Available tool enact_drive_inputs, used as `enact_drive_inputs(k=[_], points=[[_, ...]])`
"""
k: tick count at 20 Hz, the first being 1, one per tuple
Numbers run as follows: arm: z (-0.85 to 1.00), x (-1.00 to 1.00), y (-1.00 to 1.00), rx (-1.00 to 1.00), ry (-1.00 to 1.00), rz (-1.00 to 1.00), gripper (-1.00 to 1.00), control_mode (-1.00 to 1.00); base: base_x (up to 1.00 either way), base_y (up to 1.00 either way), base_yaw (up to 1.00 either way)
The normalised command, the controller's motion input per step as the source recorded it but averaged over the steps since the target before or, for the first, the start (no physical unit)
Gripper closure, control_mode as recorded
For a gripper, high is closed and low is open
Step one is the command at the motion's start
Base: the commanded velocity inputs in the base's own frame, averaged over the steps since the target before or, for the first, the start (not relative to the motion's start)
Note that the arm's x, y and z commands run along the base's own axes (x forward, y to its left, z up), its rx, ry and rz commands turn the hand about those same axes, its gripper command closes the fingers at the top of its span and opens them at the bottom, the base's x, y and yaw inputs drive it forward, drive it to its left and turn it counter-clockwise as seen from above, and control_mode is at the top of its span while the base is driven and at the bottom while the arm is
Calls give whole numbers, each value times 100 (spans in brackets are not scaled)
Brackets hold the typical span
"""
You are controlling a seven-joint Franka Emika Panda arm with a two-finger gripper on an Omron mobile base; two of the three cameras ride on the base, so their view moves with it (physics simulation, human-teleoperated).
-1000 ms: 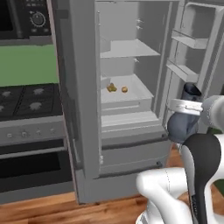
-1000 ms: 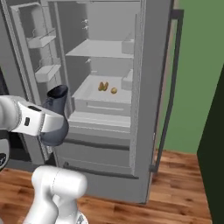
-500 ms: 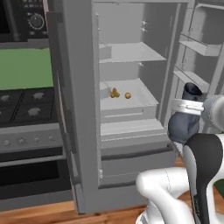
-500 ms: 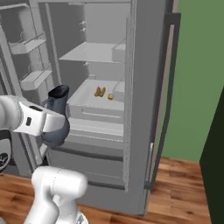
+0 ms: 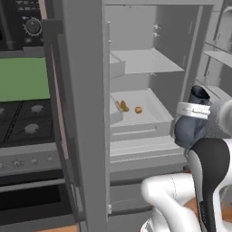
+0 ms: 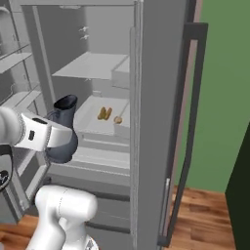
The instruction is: Move the cookie dough ball and hotdog bun from the top shelf to the second highest shelf to make space. Then, place the pitcher from the counter on the cleared top shelf.
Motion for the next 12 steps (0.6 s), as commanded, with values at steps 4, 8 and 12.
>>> enact_drive_inputs(k=[4, 8, 12], points=[[0, 0, 0, 0, 0, 0, 100, 100, 56, 0, 0], [0, 0, 0, 0, 0, 0, 100, 100, 42, 0, 0], [0, 0, 0, 0, 0, 0, 100, 100, 11, 0, 0]])
